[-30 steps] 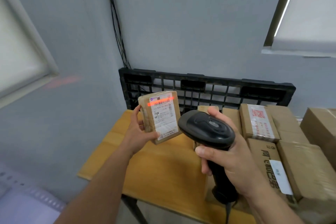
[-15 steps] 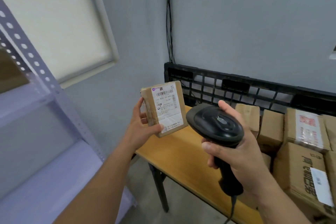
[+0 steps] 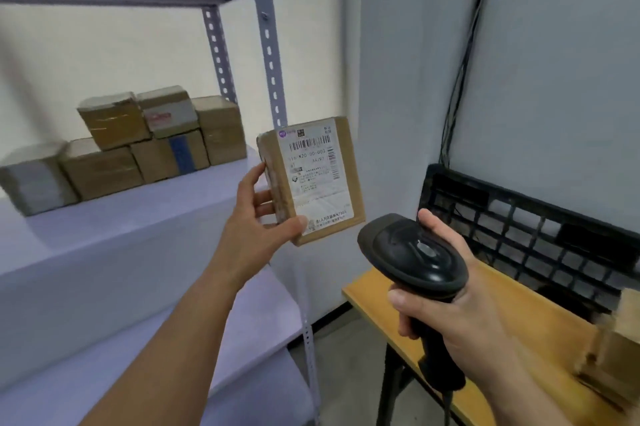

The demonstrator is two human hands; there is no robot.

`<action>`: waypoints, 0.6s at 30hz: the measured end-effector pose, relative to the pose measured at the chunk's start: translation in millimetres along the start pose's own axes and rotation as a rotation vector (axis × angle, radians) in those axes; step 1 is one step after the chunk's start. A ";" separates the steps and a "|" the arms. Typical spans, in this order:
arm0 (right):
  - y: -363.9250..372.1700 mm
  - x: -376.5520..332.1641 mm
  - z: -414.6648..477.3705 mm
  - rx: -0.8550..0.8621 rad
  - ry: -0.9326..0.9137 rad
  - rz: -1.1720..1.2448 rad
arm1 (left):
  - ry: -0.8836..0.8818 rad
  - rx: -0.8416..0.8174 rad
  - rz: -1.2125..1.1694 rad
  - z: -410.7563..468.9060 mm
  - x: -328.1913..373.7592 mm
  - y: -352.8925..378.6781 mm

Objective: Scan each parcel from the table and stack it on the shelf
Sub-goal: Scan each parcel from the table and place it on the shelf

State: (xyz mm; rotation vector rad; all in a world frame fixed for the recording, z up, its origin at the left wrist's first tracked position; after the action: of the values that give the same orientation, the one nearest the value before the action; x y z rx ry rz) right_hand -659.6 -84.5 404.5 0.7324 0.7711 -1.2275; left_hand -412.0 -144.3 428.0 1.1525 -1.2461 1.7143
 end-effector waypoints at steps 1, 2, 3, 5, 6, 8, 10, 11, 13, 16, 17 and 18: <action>16.9 3.3 4.7 -0.017 -0.003 0.018 | 0.006 0.032 0.009 -1.1 0.3 -21.4; 33.6 6.7 8.9 -0.030 -0.003 0.038 | 0.010 0.067 0.018 -2.2 -0.3 -43.3; 50.1 10.5 12.7 -0.043 -0.003 0.056 | 0.011 0.106 0.028 -3.8 -1.6 -65.1; 83.3 16.5 18.6 -0.073 -0.002 0.097 | 0.008 0.193 0.042 -7.5 -4.5 -107.6; 99.5 18.6 20.6 -0.090 0.001 0.115 | 0.006 0.234 0.041 -9.8 -5.7 -128.0; 130.8 22.4 25.2 -0.135 0.005 0.126 | -0.004 0.308 0.024 -12.3 -9.0 -167.9; 159.5 25.5 29.0 -0.177 0.009 0.124 | -0.023 0.364 -0.002 -11.5 -13.6 -206.8; 172.7 26.9 30.8 -0.193 0.008 0.127 | -0.034 0.384 -0.026 -9.7 -16.2 -225.7; 197.2 29.9 34.4 -0.226 0.007 0.142 | -0.057 0.420 -0.064 -2.2 -21.8 -260.9; 229.0 35.0 39.0 -0.259 0.018 0.147 | -0.108 0.480 -0.097 16.2 -27.9 -305.4; 237.7 36.9 40.3 -0.267 0.019 0.144 | -0.126 0.489 -0.099 24.7 -30.4 -317.2; 245.3 39.1 41.4 -0.271 0.021 0.143 | -0.143 0.490 -0.098 33.9 -32.5 -327.6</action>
State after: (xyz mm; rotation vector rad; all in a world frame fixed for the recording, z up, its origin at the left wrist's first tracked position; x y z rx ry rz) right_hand -408.0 -94.3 412.3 0.5678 0.8678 -0.9647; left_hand -96.1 -86.5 507.8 1.6139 -0.8483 1.9479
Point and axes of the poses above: each hand's wrist, its own z-axis towards the middle knuckle, its own y-axis out of the palm, x = y × z, the point moved 5 cm from there along z, towards the middle knuckle, and after that the axes turned 15 degrees about -y, right-handed, at the moved point
